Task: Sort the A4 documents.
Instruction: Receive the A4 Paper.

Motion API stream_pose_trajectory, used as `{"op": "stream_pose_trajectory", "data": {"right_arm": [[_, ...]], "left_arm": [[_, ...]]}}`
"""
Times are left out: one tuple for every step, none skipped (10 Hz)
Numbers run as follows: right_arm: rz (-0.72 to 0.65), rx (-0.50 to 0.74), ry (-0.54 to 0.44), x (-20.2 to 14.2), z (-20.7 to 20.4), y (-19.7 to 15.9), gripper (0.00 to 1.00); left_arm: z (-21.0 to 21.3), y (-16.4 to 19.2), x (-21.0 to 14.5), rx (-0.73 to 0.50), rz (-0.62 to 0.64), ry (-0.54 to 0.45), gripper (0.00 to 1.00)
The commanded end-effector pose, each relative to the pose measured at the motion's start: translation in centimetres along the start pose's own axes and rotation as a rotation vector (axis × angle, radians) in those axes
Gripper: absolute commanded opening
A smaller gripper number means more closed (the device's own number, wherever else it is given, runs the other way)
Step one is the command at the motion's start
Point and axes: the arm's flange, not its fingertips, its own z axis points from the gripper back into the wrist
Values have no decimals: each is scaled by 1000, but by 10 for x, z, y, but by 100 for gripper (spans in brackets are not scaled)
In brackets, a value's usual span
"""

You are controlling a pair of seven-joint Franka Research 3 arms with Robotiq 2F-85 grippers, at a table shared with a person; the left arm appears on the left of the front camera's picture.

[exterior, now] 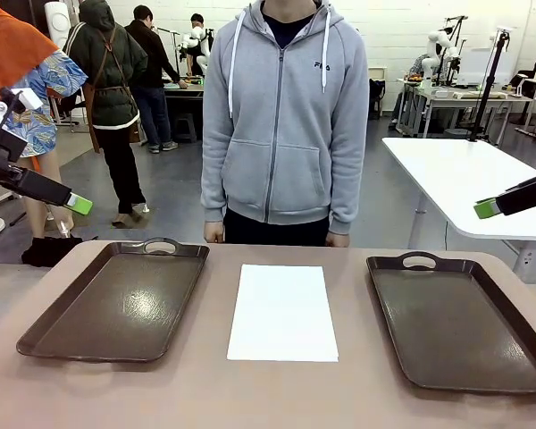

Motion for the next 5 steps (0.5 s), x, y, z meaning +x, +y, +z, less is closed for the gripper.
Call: {"op": "stream_pose_trajectory", "data": {"right_arm": [[-2,-2,-3,0,0,0,100],[-2,-2,-3,0,0,0,100],[-2,-2,-3,0,0,0,100],[-2,-2,-3,0,0,0,100],[-2,-2,-3,0,0,0,100]], "left_arm": [[0,0,0,-2,1,0,100],[0,0,0,-2,1,0,100],[0,0,0,-2,1,0,100],[0,0,0,-2,1,0,100],[0,0,0,-2,1,0,100]]}}
